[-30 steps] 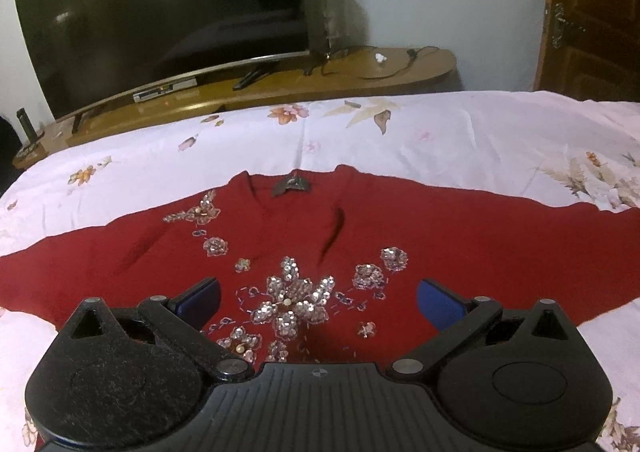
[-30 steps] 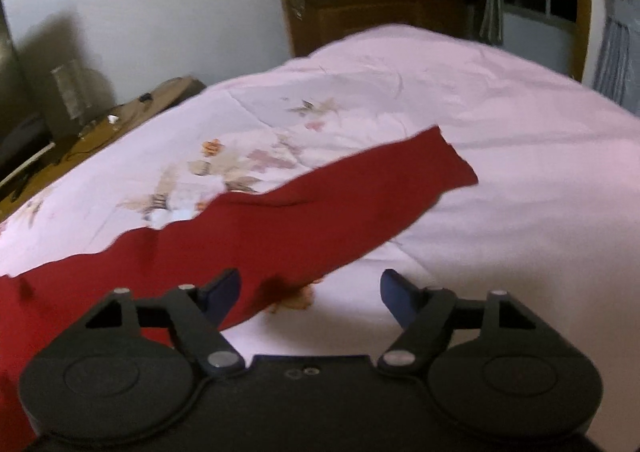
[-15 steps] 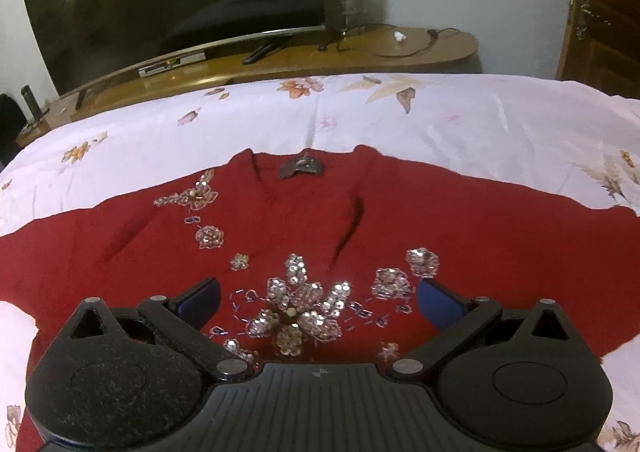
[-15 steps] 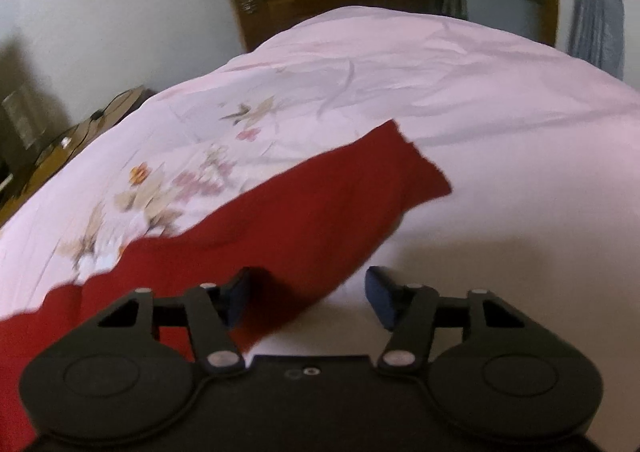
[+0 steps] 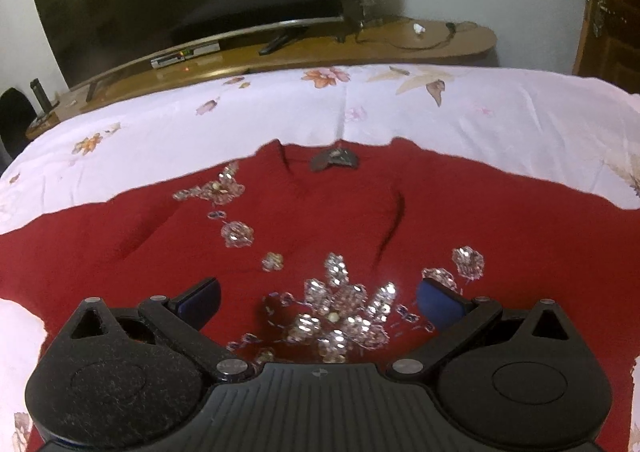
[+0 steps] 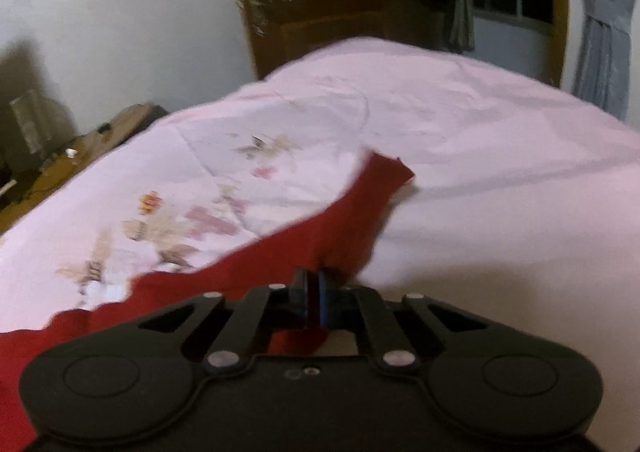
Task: Fold small clothes
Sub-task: 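Lift the sleeve with the right tool, lay it across the body, open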
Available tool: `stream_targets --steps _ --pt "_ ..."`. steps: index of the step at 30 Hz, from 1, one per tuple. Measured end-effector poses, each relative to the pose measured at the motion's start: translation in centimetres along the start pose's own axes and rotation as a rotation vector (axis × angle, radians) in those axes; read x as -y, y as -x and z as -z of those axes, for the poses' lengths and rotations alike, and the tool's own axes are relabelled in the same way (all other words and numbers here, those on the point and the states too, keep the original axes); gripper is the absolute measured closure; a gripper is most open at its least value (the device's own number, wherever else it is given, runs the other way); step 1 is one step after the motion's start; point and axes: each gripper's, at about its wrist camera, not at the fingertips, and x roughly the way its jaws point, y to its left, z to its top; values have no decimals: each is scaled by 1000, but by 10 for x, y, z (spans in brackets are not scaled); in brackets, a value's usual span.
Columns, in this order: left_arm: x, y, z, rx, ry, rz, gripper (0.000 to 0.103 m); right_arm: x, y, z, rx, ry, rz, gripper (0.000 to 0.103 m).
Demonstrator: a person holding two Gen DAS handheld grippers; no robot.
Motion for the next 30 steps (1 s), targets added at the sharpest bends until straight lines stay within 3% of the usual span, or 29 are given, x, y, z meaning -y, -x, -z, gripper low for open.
stream_targets --steps 5,11,16,21,22,24,25,27,30 --pt "-20 8 -2 18 15 -11 0 -41 27 -1 49 80 -119 98" --pt "-60 19 4 31 61 -38 0 -128 64 19 49 204 -346 98" --pt "-107 24 14 34 112 -66 0 -214 95 59 -4 305 -548 98" --pt "-148 23 23 10 167 -44 0 -284 108 114 -89 409 -665 97" --pt "-154 22 25 1 179 -20 0 -294 107 126 -131 428 -675 94" --pt "-161 18 27 -18 199 37 0 -309 103 148 -175 470 -664 73" --pt "-163 17 28 -26 209 73 0 -313 102 154 -186 489 -654 68" --pt "-160 13 28 -41 222 134 0 -312 108 161 -188 495 -665 43" --pt "-151 7 25 -57 242 244 0 -298 125 153 -145 479 -666 47"
